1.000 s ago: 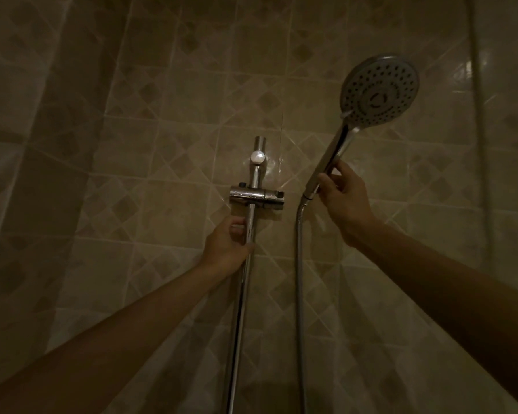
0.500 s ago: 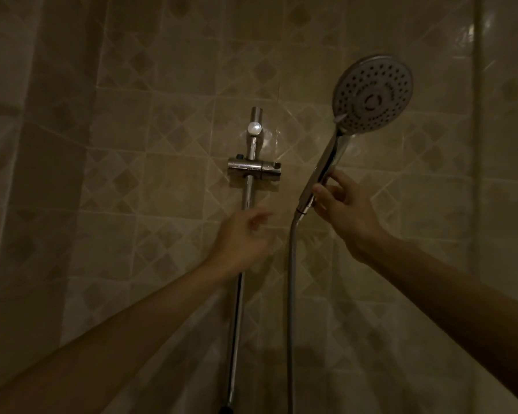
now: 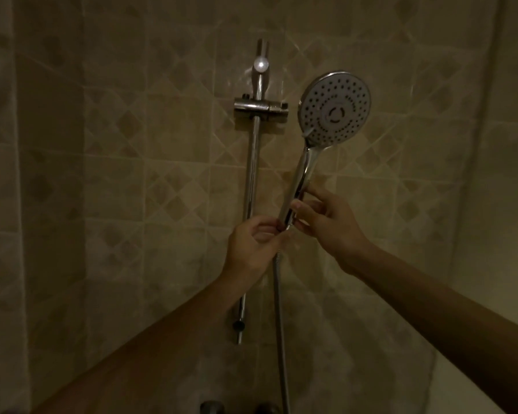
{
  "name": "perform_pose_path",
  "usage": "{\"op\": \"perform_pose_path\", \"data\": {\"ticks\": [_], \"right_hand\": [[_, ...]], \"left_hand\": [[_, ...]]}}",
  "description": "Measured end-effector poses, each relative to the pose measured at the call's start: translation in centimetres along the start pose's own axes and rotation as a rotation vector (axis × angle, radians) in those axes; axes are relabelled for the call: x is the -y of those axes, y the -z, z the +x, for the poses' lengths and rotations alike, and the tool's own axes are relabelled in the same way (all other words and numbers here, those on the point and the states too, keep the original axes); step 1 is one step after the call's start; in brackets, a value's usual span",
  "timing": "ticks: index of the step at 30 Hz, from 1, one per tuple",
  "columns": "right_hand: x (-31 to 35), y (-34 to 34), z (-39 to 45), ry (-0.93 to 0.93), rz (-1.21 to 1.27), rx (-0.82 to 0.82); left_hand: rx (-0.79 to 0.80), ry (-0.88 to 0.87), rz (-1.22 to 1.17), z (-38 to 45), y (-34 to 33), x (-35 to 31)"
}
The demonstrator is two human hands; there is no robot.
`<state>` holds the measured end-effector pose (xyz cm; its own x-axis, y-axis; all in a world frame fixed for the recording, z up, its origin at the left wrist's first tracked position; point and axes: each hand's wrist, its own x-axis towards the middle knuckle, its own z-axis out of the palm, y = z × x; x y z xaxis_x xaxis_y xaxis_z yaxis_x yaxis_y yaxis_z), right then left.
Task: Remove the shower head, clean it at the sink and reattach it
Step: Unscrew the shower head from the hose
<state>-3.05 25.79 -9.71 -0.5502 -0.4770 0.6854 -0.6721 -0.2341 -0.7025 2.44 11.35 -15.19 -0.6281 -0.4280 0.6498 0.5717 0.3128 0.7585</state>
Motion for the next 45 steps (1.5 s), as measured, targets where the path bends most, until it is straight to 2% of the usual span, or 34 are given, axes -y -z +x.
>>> {"op": "perform_pose_path", "data": {"ticks": [7,10,13,18,24,27,30,32,37,42,45], "right_hand": [[-1.9,-1.8,-4.7,-0.124,-0.110,0.024],[-2.7,-2.6,-6.7,-0.182,-0.311,-0.091],[-3.0,-3.4,-8.5,-0.163,-0.477,-0.182],[-3.0,-3.7,-10.0,-0.180,-0.446,-0.177],[-4.0,-2.2,-10.6,-0.327,0.012,-0.083],[-4.2,-1.7,-10.3,-0.332,-0.100,-0.061],[-4.0,-1.5,-10.1,-0.332,-0.299,-0.117],[-4.2,-0.7,-9.9,-0.343,-0.270,-0.128],[-5.0,1.6,-10.0,-0.445,0.065,-0.042],[-5.5,2.1,-9.6,-0.485,-0.343,0.002],[-6.3,2.8,-9.7,-0.448,-0.206,-0.002]], "left_hand": [[-0.022,0.121,0.027,-4.5,0.9,2.9],[-0.004,0.125,0.069,-6.7,1.0,4.6],[0.030,0.155,0.040,-8.5,1.2,6.1],[0.084,0.127,0.042,-10.0,1.2,6.8],[0.136,0.071,0.077,-10.3,1.6,6.7],[0.118,0.142,0.093,-10.6,0.8,7.3],[0.099,0.170,0.100,-11.0,-0.3,7.9],[0.099,0.198,0.091,-11.1,-1.0,8.3],[0.098,0.206,0.094,-11.5,-2.6,8.7],[0.084,0.224,0.137,-11.7,-4.4,9.1],[0.061,0.213,0.183,-11.3,-4.9,9.8]]}}
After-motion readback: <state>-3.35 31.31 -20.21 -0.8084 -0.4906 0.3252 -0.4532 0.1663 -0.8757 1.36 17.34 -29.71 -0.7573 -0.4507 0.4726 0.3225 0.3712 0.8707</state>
